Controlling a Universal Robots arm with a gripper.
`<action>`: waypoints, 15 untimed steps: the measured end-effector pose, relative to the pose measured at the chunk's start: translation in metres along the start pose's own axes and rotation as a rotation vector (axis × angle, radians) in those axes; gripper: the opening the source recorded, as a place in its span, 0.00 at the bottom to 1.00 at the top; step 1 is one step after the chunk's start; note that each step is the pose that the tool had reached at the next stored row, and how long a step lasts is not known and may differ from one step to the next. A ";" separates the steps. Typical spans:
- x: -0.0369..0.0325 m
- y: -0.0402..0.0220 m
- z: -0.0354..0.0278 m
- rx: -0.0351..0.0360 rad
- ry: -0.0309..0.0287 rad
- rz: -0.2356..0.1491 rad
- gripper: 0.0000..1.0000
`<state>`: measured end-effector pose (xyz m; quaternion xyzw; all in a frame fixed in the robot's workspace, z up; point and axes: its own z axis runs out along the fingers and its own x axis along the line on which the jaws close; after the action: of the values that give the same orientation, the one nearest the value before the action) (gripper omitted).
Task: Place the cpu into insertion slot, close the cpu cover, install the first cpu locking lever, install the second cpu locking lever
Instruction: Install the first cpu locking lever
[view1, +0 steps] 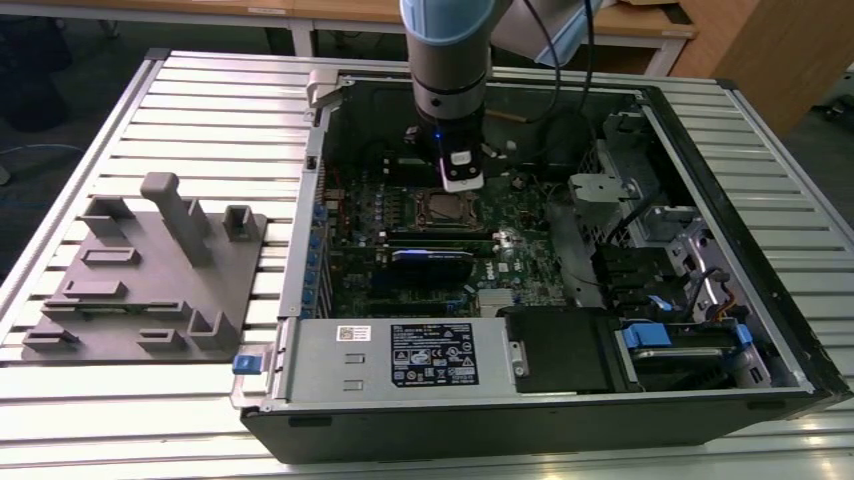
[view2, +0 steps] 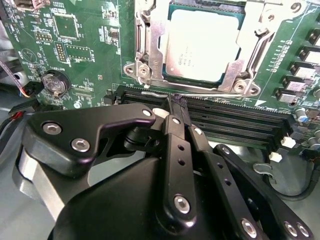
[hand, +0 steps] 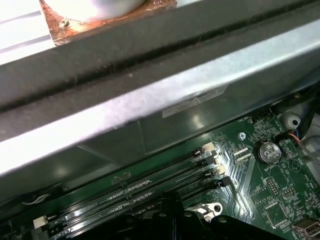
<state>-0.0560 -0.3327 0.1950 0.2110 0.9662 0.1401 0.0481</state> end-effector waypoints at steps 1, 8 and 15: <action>0.0000 -0.0001 0.0002 0.0004 -0.0008 0.002 0.11; -0.0001 -0.0010 0.0020 0.0039 -0.0073 0.019 0.11; -0.0001 -0.0016 0.0038 0.0069 -0.0131 0.034 0.11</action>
<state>-0.0560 -0.3331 0.1909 0.2287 0.9626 0.1362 0.0513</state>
